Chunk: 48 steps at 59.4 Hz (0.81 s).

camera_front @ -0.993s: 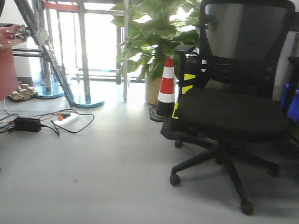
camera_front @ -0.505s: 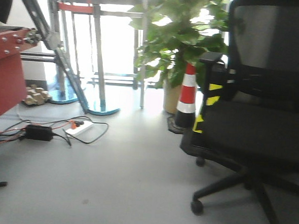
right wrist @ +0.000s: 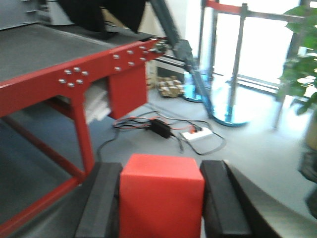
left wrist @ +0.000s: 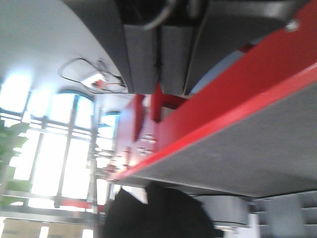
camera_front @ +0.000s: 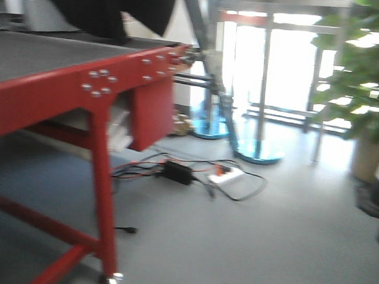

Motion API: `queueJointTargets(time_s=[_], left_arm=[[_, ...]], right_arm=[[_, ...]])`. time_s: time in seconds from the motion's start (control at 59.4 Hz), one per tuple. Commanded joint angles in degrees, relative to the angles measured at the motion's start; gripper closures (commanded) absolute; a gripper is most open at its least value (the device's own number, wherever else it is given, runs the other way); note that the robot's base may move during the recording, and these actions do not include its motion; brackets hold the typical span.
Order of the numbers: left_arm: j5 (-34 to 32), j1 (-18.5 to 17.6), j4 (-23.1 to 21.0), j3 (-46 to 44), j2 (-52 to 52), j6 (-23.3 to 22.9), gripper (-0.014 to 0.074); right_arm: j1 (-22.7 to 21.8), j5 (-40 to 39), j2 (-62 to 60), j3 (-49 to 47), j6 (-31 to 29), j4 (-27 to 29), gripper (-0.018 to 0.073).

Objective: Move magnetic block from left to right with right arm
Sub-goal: 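Turn the base past the chair toward the second grey table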

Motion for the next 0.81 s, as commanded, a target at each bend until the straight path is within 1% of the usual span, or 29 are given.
queueJointTargets(time_s=[0.0,0.791], left_arm=[[-5.09,-0.42,0.0,0.53,-0.62,-0.25,0.0713],[-5.09,-0.42,0.0,0.53,-0.62,-0.25,0.0713]], right_arm=[[-0.04,-5.15,1.04,-1.39,-0.43,-0.85,0.0355],[-0.04,-5.15,1.04,-1.39,-0.43,-0.85,0.0355]])
